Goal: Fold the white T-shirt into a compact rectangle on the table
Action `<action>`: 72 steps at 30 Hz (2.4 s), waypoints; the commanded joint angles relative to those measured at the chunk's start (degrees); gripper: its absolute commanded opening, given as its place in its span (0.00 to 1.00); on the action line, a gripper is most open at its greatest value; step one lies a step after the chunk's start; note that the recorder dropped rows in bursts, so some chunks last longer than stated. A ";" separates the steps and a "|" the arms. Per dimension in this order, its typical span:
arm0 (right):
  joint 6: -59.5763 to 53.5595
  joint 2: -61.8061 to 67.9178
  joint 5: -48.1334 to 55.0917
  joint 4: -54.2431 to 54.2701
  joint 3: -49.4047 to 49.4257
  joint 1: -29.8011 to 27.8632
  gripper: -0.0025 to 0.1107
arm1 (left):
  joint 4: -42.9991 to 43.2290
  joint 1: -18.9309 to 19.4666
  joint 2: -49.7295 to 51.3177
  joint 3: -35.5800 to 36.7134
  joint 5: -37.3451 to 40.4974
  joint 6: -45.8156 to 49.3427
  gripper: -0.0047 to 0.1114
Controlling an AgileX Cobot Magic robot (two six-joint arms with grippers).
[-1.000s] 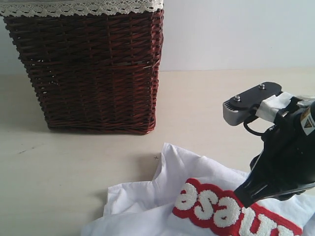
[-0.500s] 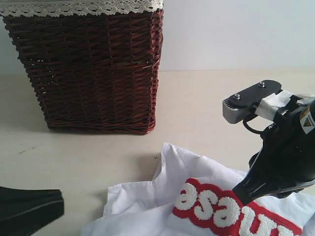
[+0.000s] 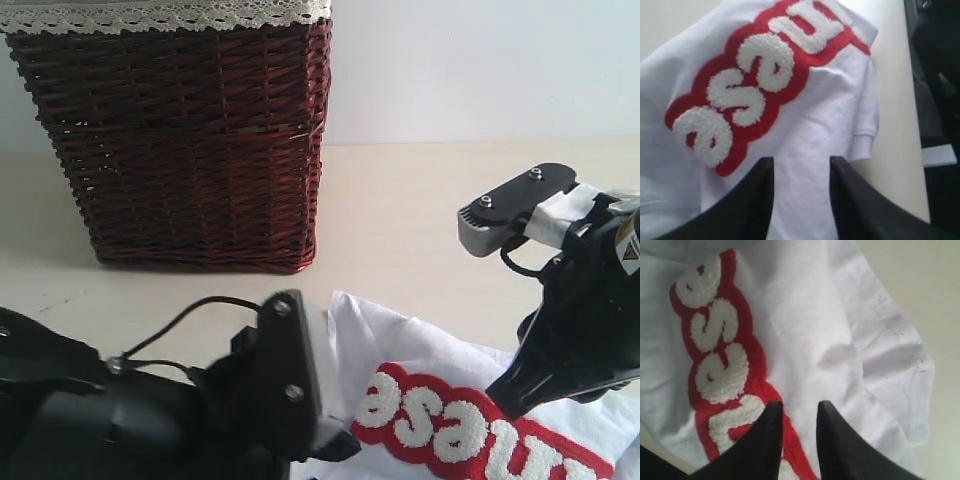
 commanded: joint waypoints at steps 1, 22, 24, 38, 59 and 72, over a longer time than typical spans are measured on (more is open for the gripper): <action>2.53 -0.31 1.54 -4.02 0.17 0.06 0.23 | -0.55 -5.17 6.23 -4.75 -10.04 0.60 0.52; 2.53 -0.31 2.12 -4.52 0.17 0.06 0.23 | 7.47 -9.59 15.04 -8.56 -20.75 -6.13 0.54; 2.53 -0.31 2.12 -4.77 0.17 0.06 0.23 | 7.47 -9.39 16.50 -8.56 -26.07 -6.13 0.52; 2.53 -0.31 1.89 -4.77 0.17 0.06 0.23 | -0.55 -9.36 3.04 -7.66 -57.97 0.59 0.04; 2.53 -0.31 0.88 -4.89 0.17 0.06 0.24 | -0.55 7.26 -8.98 -5.94 -82.37 -16.23 0.63; 2.79 4.25 -5.21 -1.00 0.17 0.06 0.18 | -0.55 -6.07 -19.06 -0.63 -60.44 -21.80 0.63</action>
